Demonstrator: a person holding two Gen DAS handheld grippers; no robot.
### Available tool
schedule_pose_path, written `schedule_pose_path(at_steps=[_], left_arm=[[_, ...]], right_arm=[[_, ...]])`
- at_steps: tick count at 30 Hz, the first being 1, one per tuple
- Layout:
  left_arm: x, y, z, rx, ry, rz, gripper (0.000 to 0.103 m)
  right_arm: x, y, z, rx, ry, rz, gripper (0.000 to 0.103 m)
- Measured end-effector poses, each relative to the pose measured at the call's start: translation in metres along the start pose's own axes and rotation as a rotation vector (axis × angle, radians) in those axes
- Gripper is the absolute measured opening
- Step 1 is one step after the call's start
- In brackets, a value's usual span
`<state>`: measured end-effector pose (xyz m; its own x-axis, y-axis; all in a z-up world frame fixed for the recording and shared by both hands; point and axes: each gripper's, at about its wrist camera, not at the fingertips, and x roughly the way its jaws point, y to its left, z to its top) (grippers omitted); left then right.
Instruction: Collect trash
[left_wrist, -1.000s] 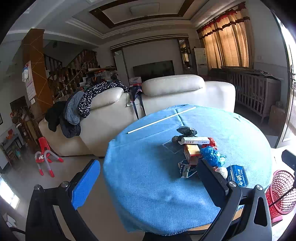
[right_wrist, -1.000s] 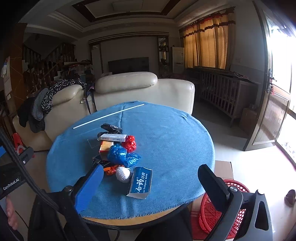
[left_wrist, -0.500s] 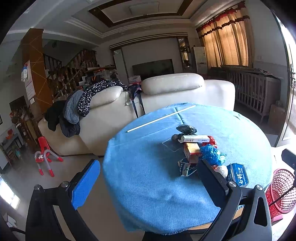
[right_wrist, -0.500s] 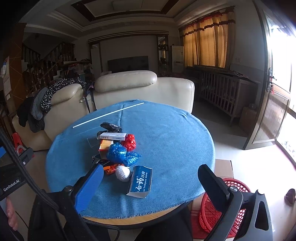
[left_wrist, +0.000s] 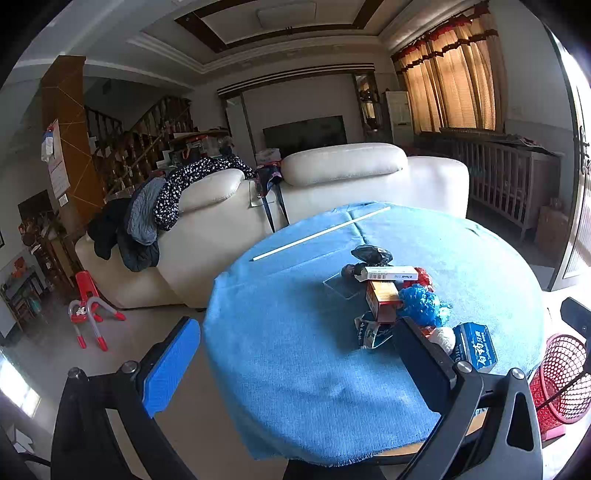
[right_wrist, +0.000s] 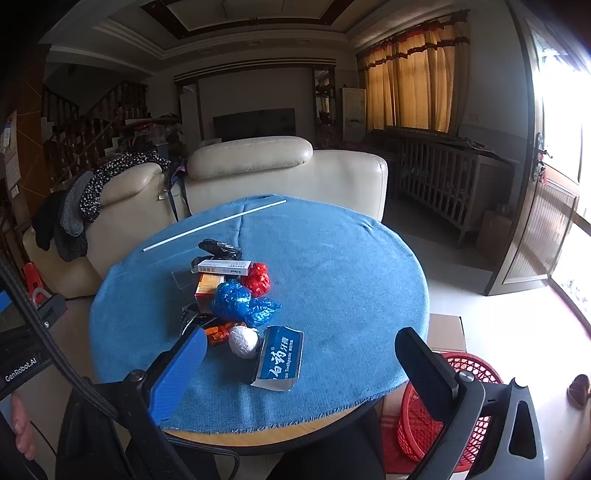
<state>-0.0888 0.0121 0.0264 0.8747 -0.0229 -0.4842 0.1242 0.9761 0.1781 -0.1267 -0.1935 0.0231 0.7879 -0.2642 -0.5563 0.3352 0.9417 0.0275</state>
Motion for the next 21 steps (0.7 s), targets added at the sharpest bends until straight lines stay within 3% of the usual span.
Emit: schedule_pose_path(at_steps=[13, 16, 19, 21], left_arm=[[0.021, -0.002, -0.006, 0.006, 0.057, -0.028, 0.103], [0.042, -0.002, -0.007, -0.004, 0.116, -0.085, 0.103], [0.071, -0.002, -0.009, -0.013, 0.198, -0.167, 0.103], [0.09, -0.005, -0.013, -0.015, 0.259, -0.228, 0.103]], right_arm=[[0.021, -0.007, -0.004, 0.016, 0.06, 0.037, 0.103], [0.046, -0.017, -0.007, 0.027, 0.092, 0.084, 0.103], [0.085, -0.038, -0.008, 0.077, 0.185, 0.132, 0.1], [0.107, -0.05, -0.011, 0.096, 0.242, 0.152, 0.093]])
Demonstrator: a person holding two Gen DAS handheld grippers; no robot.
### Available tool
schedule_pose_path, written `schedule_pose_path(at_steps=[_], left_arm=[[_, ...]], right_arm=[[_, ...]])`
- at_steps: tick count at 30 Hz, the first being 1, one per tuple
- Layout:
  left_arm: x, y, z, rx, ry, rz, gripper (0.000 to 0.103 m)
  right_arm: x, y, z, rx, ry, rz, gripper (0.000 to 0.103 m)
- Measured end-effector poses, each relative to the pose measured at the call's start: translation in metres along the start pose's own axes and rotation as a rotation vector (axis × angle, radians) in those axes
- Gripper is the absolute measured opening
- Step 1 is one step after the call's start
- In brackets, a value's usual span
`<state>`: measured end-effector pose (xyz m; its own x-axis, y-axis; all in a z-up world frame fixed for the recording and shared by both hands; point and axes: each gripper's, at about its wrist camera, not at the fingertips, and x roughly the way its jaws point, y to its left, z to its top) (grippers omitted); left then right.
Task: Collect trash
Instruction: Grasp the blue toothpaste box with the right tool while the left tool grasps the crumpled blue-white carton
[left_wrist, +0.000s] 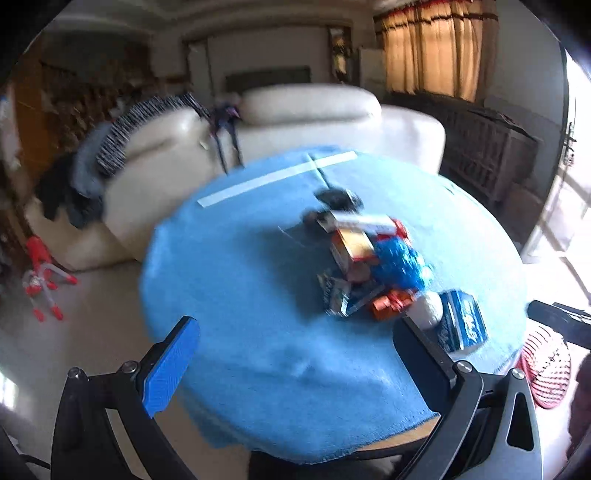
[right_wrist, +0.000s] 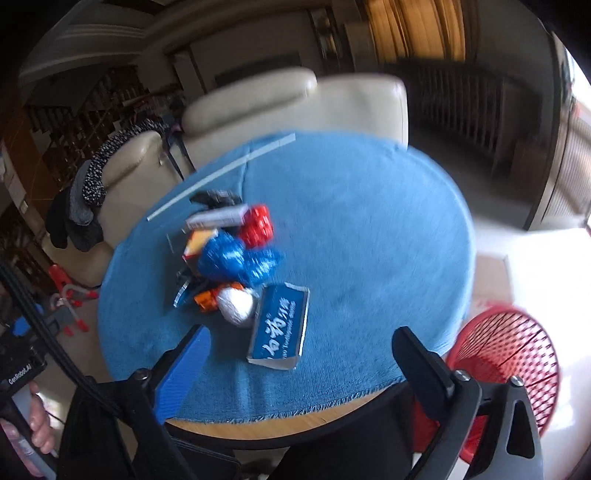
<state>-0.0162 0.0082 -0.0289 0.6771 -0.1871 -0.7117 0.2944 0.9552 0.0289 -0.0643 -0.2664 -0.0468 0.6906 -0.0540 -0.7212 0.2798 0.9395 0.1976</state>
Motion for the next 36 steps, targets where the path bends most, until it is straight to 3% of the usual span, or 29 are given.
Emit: schedule_pose_path(at_steps=[2, 4, 10, 15, 17, 18, 25, 28, 29, 31, 32, 36], left_arm=[[0.018, 0.002, 0.001, -0.007, 0.054, -0.043, 0.103], [0.034, 0.004, 0.001, -0.017, 0.087, -0.076, 0.103], [0.081, 0.007, 0.01, 0.009, 0.157, -0.121, 0.103], [0.119, -0.003, 0.019, 0.069, 0.203, -0.167, 0.101], [0.134, -0.009, 0.022, 0.089, 0.227, -0.203, 0.101], [0.139, -0.01, 0.024, 0.092, 0.237, -0.212, 0.101], [0.195, -0.013, 0.04, 0.064, 0.318, -0.292, 0.101], [0.209, -0.011, 0.038, 0.061, 0.34, -0.314, 0.085], [0.214, -0.011, 0.037, 0.052, 0.358, -0.336, 0.071], [0.215, -0.011, 0.037, 0.057, 0.33, -0.335, 0.058], [0.216, -0.012, 0.037, 0.06, 0.336, -0.355, 0.045], [0.213, -0.012, 0.033, 0.06, 0.318, -0.365, 0.044]], right_arm=[[0.021, -0.009, 0.001, 0.068, 0.052, 0.063, 0.085], [0.041, -0.011, 0.0, 0.124, 0.123, 0.126, 0.084], [0.078, 0.007, -0.005, 0.091, 0.281, 0.124, 0.08], [0.105, 0.02, -0.008, 0.035, 0.365, 0.07, 0.069], [0.114, 0.024, -0.009, 0.013, 0.38, 0.047, 0.067], [0.118, 0.025, -0.01, 0.003, 0.384, 0.038, 0.06], [0.124, 0.024, -0.006, 0.007, 0.377, 0.065, 0.059], [0.124, 0.016, -0.005, 0.034, 0.373, 0.089, 0.058], [0.122, 0.015, -0.005, 0.039, 0.369, 0.097, 0.058], [0.119, 0.011, -0.004, 0.044, 0.363, 0.105, 0.058], [0.118, 0.009, -0.004, 0.049, 0.36, 0.106, 0.058], [0.113, -0.002, -0.006, 0.08, 0.352, 0.139, 0.058]])
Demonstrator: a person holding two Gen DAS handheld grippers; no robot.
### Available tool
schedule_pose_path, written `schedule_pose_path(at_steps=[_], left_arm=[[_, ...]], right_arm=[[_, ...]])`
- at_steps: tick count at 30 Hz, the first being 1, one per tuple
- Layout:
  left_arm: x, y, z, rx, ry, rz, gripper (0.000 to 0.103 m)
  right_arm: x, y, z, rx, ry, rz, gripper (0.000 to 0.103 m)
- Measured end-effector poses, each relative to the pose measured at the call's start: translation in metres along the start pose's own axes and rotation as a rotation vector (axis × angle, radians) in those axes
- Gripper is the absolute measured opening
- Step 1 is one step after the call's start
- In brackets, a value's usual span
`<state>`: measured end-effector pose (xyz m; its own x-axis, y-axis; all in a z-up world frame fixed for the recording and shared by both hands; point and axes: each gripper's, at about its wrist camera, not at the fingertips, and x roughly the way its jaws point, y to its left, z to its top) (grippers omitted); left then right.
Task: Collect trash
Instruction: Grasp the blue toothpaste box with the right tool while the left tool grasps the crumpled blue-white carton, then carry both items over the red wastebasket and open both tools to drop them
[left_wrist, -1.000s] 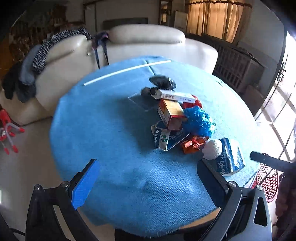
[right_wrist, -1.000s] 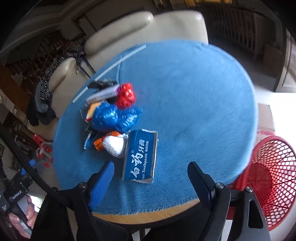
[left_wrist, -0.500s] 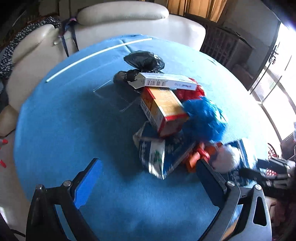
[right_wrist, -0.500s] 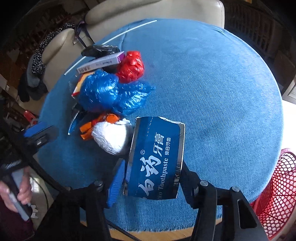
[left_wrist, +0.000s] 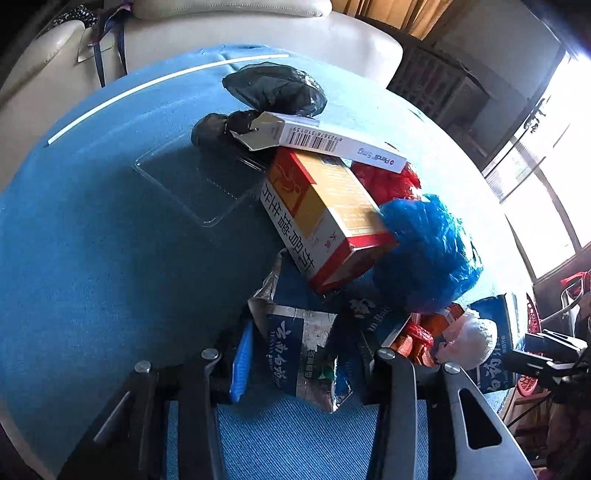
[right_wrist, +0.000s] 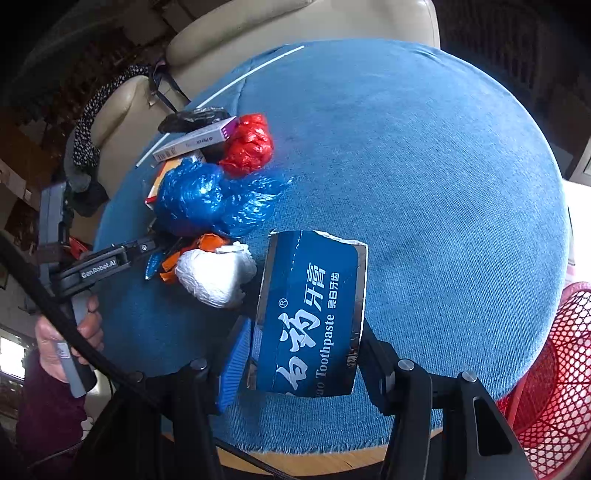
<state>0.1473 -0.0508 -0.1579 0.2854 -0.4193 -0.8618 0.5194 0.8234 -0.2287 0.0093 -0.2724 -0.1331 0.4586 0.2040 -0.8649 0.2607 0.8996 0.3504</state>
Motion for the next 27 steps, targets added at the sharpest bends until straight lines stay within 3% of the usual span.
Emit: schedule_pose_path(at_steps=[7, 15, 21, 27], left_arm=[[-0.021, -0.005, -0.026, -0.024, -0.033, 0.025, 0.043], [-0.089, -0.011, -0.058, -0.017, -0.139, 0.08, 0.043], [-0.121, -0.075, -0.056, 0.158, -0.216, 0.009, 0.043], [-0.102, -0.167, -0.054, 0.365, -0.162, -0.124, 0.043]], right_arm=[[-0.018, -0.014, -0.003, 0.019, -0.048, 0.042, 0.058], [-0.047, -0.031, -0.007, 0.021, -0.15, 0.068, 0.058], [-0.066, -0.051, -0.012, 0.041, -0.21, 0.083, 0.058], [-0.091, -0.08, -0.023, 0.089, -0.278, 0.061, 0.058]])
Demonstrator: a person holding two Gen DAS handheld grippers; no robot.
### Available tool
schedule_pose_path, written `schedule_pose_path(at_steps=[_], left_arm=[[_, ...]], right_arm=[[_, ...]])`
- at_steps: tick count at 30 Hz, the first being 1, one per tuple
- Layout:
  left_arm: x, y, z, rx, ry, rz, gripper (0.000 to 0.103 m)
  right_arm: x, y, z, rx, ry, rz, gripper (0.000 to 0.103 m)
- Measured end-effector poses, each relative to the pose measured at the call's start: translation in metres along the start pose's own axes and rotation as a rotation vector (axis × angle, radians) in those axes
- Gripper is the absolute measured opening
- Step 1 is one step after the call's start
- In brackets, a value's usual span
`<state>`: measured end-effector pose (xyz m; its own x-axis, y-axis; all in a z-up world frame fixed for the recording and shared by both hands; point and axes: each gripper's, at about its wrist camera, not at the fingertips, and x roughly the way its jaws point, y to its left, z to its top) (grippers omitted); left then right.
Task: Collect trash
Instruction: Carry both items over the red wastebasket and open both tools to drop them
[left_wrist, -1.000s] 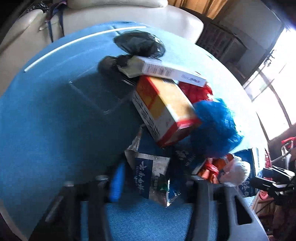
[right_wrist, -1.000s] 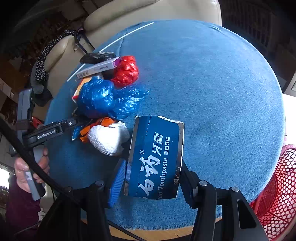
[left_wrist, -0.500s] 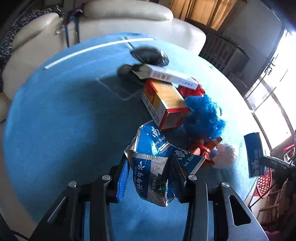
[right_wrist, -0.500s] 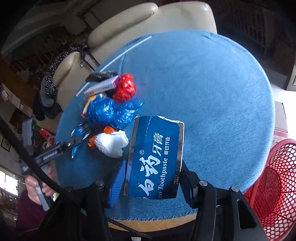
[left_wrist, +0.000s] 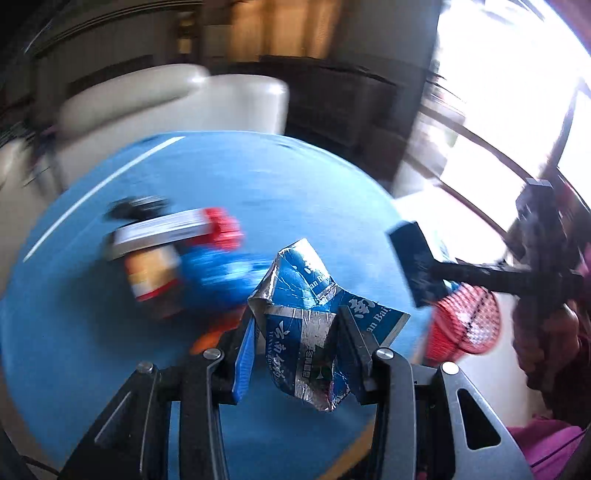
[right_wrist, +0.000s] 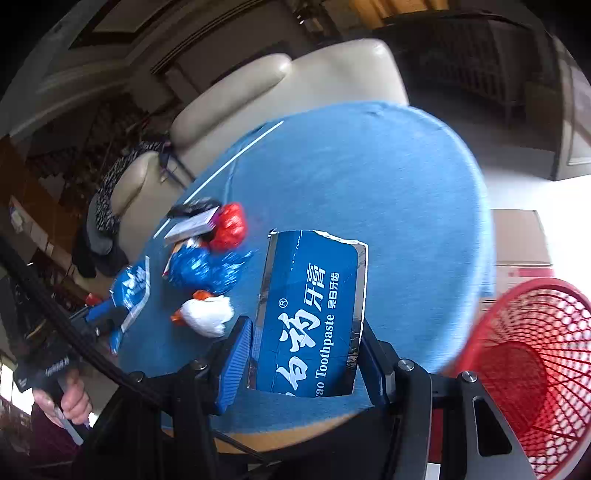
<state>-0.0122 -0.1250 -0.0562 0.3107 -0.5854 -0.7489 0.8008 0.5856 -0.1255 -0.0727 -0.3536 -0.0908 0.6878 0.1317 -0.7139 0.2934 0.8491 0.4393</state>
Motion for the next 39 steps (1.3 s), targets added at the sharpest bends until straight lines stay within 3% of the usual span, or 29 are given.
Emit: schedule_pose_path(at_steps=[11, 17, 19, 20, 21, 22, 25, 28, 32, 34, 39], left_arm=[[0.087, -0.155, 0.041, 0.294, 0.155, -0.25, 0.044], [0.132, -0.211, 0.043, 0.358, 0.25, -0.297, 0.046], [0.155, -0.212, 0.047, 0.365, 0.282, -0.299, 0.047], [0.162, -0.214, 0.048, 0.371, 0.301, -0.294, 0.054], [0.166, -0.215, 0.049, 0.372, 0.314, -0.287, 0.062], [0.171, -0.215, 0.05, 0.37, 0.32, -0.282, 0.064], [0.168, -0.215, 0.049, 0.363, 0.322, -0.275, 0.064], [0.154, -0.2, 0.048, 0.337, 0.29, -0.249, 0.064], [0.13, -0.158, 0.051, 0.256, 0.235, -0.195, 0.064], [0.112, -0.127, 0.049, 0.197, 0.202, -0.152, 0.064], [0.057, -0.04, 0.035, 0.033, 0.109, 0.01, 0.067]], right_arm=[[-0.081, -0.118, -0.037, 0.231, -0.097, -0.198, 0.058], [-0.109, -0.178, -0.063, 0.378, -0.112, -0.252, 0.06], [-0.112, -0.192, -0.07, 0.424, -0.103, -0.243, 0.06], [-0.112, -0.199, -0.074, 0.45, -0.098, -0.234, 0.061], [-0.113, -0.204, -0.075, 0.467, -0.095, -0.226, 0.062], [-0.113, -0.209, -0.076, 0.486, -0.094, -0.209, 0.063], [-0.116, -0.219, -0.079, 0.52, -0.109, -0.193, 0.067], [-0.122, -0.226, -0.077, 0.532, -0.153, -0.257, 0.067], [-0.13, -0.248, -0.076, 0.599, -0.222, -0.351, 0.067], [-0.122, -0.265, -0.075, 0.653, -0.206, -0.405, 0.067], [-0.09, -0.291, -0.084, 0.802, -0.133, -0.389, 0.069]])
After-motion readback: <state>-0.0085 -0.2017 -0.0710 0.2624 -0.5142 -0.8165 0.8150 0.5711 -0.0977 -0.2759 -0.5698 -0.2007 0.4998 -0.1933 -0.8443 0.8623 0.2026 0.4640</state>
